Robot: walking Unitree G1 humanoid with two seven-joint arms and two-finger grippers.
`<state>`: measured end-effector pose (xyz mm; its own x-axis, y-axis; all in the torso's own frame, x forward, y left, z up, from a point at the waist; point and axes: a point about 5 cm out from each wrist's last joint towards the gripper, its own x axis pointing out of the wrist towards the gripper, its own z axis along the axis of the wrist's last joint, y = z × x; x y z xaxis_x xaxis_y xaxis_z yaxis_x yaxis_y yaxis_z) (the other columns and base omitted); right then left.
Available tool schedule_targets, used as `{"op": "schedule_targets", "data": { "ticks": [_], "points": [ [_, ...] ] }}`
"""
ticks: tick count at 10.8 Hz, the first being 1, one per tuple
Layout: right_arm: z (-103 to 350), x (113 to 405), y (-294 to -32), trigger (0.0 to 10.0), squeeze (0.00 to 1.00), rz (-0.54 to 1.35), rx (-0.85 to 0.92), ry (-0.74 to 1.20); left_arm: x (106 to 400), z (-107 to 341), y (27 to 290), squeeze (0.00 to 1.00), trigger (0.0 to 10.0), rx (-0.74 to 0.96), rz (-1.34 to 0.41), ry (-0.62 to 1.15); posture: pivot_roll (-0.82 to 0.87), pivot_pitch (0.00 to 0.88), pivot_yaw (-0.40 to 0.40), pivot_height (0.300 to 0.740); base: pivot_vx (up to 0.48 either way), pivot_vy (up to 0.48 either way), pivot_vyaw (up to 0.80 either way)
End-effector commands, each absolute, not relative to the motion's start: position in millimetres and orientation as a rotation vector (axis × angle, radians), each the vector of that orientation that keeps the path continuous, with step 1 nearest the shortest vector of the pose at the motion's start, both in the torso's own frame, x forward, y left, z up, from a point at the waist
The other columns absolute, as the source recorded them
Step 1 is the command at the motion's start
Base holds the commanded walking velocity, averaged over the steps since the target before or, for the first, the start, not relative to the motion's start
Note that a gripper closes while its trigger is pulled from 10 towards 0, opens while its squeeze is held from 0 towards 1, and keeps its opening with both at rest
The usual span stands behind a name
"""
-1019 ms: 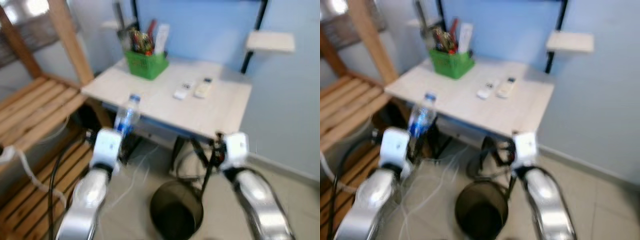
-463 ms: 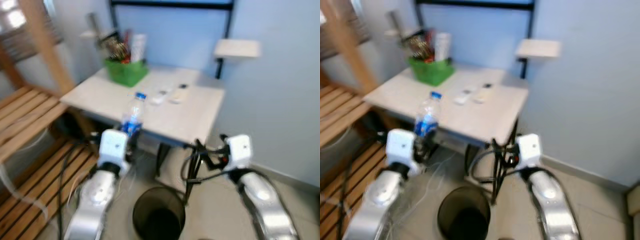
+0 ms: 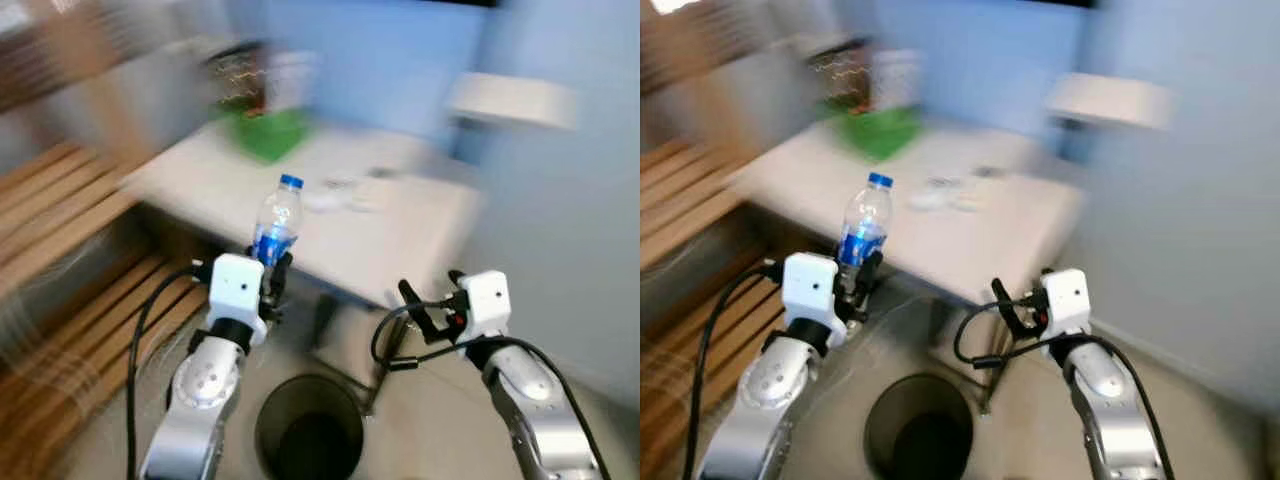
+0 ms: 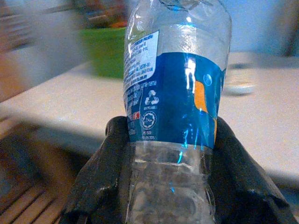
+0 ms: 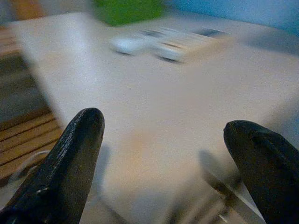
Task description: Clean up the room
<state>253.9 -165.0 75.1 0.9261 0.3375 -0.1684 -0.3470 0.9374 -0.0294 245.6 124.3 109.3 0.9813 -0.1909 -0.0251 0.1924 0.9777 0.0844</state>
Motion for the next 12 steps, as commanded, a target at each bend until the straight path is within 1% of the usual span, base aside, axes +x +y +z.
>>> {"op": "schedule_targets", "data": {
  "ticks": [1, 4, 5, 7, 8, 9, 10, 11, 12],
  "points": [
    [76.2, 254.4, -156.3, 10.0, 0.0, 0.394, -0.061, 0.151, 246.1, 110.6, 132.9, 0.0, 10.0, 0.098, -0.16, 0.009, -0.09, 0.0, 0.094, 0.74, 0.0, 0.0, 0.79],
    [74.3, 255.2, -158.9, 10.0, 0.0, 0.404, -0.075, 0.159, 246.9, 109.8, 128.7, 0.0, 10.0, 0.086, -0.168, 0.012, -0.09, 0.0, 0.086, 0.74, 0.0, 0.0, 0.79],
    [72.2, 258.1, -161.8, 10.0, 0.0, 0.385, -0.088, 0.171, 249.3, 106.0, 129.2, 0.0, 10.0, 0.062, -0.167, 0.031, -0.09, 0.0, 0.086, 0.74, 0.0, 0.0, 0.0],
    [73.3, 263.9, -166.6, 10.0, 0.0, 0.344, -0.104, 0.166, 257.5, 98.0, 134.1, 0.0, 10.0, 0.067, -0.185, 0.061, -0.09, 0.0, 0.078, 0.74, 0.0, 0.0, 0.0],
    [72.7, 263.3, -166.2, 10.0, 0.0, 0.347, -0.105, 0.166, 257.5, 94.1, 130.9, 0.0, 10.0, 0.057, -0.206, 0.071, -0.1, 0.0, 0.079, 0.74, 0.0, 0.0, 0.0],
    [72.3, 264.0, -167.7, 10.0, 0.0, 0.332, -0.103, 0.168, 263.4, 84.5, 126.8, 0.0, 10.0, 0.007, -0.232, 0.092, -0.1, 0.0, 0.071, 0.74, 0.0, 0.0, 0.0],
    [70.5, 265.2, -169.5, 10.0, 0.0, 0.325, -0.111, 0.177, 270.9, 71.6, 124.1, 0.0, 10.0, -0.007, -0.259, 0.125, -0.11, 0.0, 0.068, 0.74, 0.0, 0.0, 0.0],
    [67.0, 264.1, -172.2, 10.0, 0.0, 0.326, -0.125, 0.203, 276.9, 56.8, 121.7, 0.0, 10.0, 0.019, -0.285, 0.171, -0.14, 0.024, 0.056, 0.74, 0.0, 0.0, 0.0],
    [60.1, 261.1, -174.1, 10.0, 0.0, 0.335, -0.134, 0.239, 283.0, 43.3, 125.7, 0.0, 10.0, 0.052, -0.275, 0.22, -0.17, 0.053, 0.054, 0.74, 0.0, 0.0, 0.0]
  ]
}}
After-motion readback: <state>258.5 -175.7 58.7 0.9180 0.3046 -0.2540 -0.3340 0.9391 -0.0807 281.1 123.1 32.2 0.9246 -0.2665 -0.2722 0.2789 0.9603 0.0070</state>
